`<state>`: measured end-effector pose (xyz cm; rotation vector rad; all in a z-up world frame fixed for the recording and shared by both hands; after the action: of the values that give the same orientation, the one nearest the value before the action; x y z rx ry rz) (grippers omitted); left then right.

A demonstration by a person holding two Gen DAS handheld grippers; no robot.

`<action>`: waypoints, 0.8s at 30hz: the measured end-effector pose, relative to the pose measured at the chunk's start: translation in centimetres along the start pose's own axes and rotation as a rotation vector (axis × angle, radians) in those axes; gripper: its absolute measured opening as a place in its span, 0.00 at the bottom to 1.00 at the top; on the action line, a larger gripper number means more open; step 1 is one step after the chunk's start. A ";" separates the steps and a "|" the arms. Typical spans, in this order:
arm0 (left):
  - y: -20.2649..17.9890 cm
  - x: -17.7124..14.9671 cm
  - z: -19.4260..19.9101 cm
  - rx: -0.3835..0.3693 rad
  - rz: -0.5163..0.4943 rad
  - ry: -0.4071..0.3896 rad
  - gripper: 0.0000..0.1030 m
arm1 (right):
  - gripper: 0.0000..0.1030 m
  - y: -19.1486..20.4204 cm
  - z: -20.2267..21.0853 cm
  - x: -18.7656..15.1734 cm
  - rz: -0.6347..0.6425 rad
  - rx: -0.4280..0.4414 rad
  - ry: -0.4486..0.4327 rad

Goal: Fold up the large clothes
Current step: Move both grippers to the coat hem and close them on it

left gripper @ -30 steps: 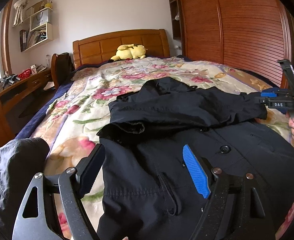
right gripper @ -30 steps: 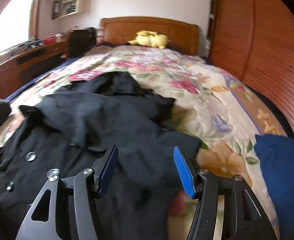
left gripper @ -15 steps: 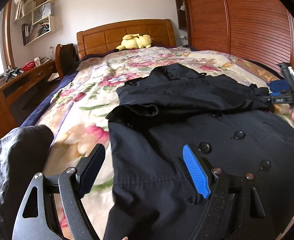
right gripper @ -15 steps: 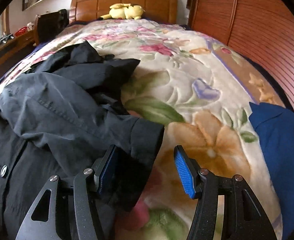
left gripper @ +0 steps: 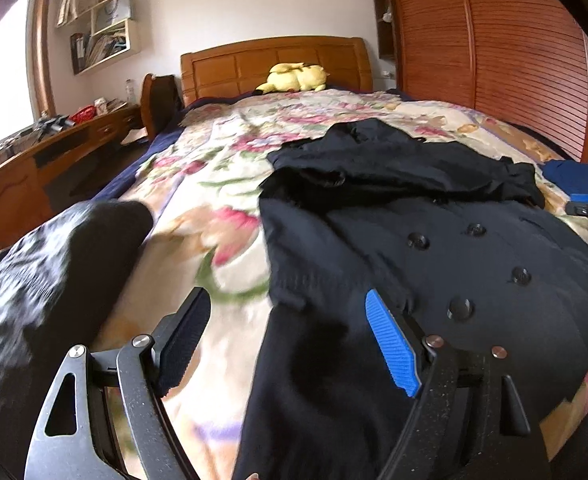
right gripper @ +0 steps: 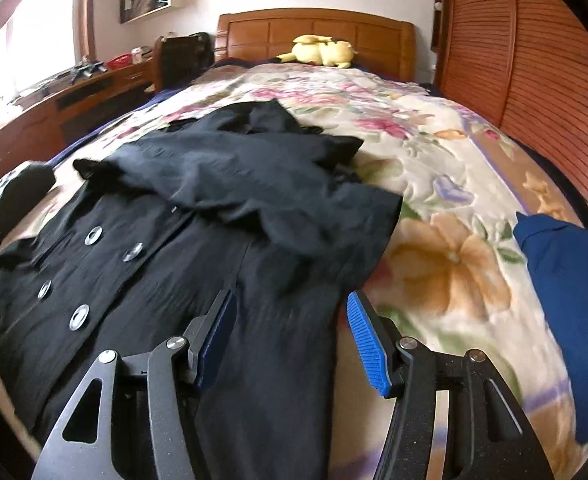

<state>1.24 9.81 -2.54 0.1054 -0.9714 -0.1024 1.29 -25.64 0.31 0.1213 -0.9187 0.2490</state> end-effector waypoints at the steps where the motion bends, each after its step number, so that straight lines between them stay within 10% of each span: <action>1: 0.3 -0.3 0.3 0.003 0.004 0.005 0.78 | 0.59 0.0 0.6 -0.6 0.009 0.003 0.002; 24: 2.2 -5.8 0.5 0.025 -0.001 0.168 0.78 | 0.67 0.0 3.8 -7.3 0.040 -0.003 0.084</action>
<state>-2.34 12.73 -6.72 0.1352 -0.8046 -0.0811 -5.83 -27.59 -3.23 0.0886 -0.8391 0.2879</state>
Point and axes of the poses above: each gripper's, at about its wrist camera, not at the fingertips, and z roughly against the way its jaws point, y to its left, x to its top, the point moved 5 cm from there along -z, roughly the way its jaws point, and after that the axes turned 5 degrees about x, right-handed, at the moved point
